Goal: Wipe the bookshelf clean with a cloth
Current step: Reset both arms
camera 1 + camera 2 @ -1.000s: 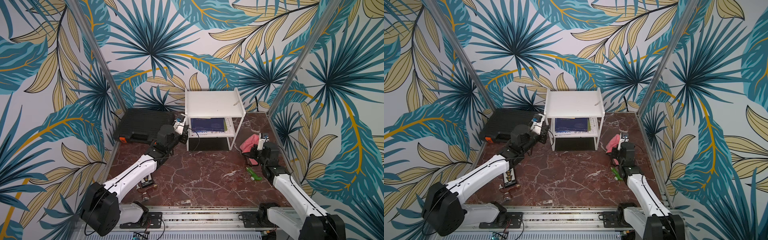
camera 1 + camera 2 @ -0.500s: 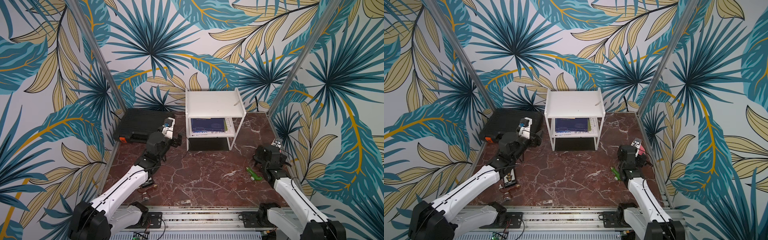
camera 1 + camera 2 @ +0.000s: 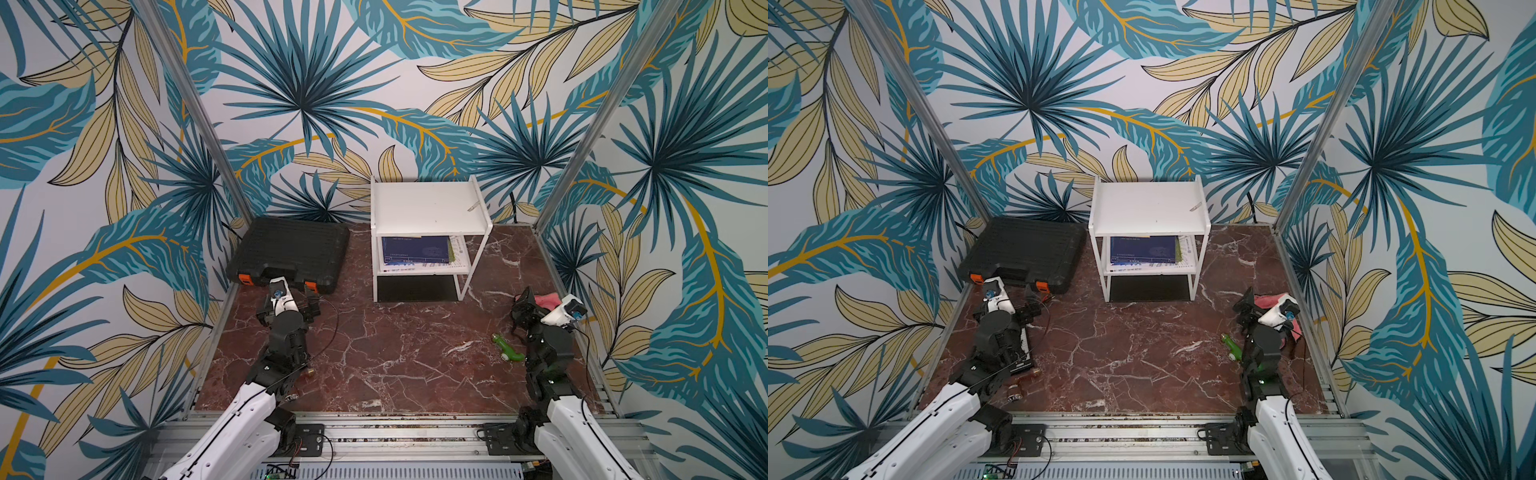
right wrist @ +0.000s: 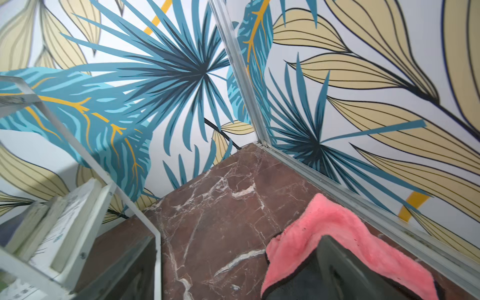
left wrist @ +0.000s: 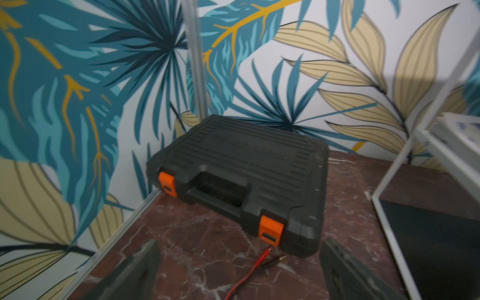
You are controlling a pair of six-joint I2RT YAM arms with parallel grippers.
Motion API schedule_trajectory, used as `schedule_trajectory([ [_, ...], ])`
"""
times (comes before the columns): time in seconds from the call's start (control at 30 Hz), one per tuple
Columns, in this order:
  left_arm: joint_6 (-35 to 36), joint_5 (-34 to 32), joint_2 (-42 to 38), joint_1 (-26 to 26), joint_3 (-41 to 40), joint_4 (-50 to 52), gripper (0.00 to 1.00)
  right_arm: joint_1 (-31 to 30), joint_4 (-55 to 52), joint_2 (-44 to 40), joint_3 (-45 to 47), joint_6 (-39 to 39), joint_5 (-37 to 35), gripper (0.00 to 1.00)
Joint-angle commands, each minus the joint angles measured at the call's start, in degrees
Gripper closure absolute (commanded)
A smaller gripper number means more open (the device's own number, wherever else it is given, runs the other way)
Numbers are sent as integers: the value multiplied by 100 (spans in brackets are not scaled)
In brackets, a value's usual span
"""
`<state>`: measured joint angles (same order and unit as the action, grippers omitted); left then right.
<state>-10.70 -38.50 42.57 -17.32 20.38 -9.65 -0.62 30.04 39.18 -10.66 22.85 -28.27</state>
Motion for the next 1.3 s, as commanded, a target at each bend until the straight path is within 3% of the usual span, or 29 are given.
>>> schedule_trajectory([
  [0.0,-152,-97,399,594,-216,-137,0,18,-202,469,-30,-194,-792,0],
  [0.1,-129,794,1226,1156,-132,-595,0,18,-189,1132,-66,-311,-1084,0],
  [0.33,648,2189,3257,1238,387,-2242,0,27,614,2134,-132,-599,-796,1],
  [0.43,1188,2438,3707,1230,769,-2194,0,27,997,2432,-182,-837,-792,1],
  [0.57,1302,2726,4057,1295,469,-3134,0,27,1105,2646,-317,-1081,-537,0],
  [0.73,1447,2800,4681,1264,93,-4507,0,27,1578,2754,-211,-1323,-41,0],
  [0.83,1205,2170,4432,1180,203,-3875,0,27,2258,3147,-145,-1435,193,1],
  [1.03,1231,2068,4470,1156,183,-3979,0,28,3235,4771,-627,-1941,1623,0],
  [1.1,1227,2065,4464,1158,190,-3995,0,-3,3192,4753,-622,-2091,1954,0],
  [1.17,1226,2066,4457,1154,190,-3971,0,-35,3185,4763,-633,-2194,2053,0],
  [1.27,1228,2074,4460,1158,186,-3982,0,-117,2272,4760,-1094,-2016,1409,0],
])
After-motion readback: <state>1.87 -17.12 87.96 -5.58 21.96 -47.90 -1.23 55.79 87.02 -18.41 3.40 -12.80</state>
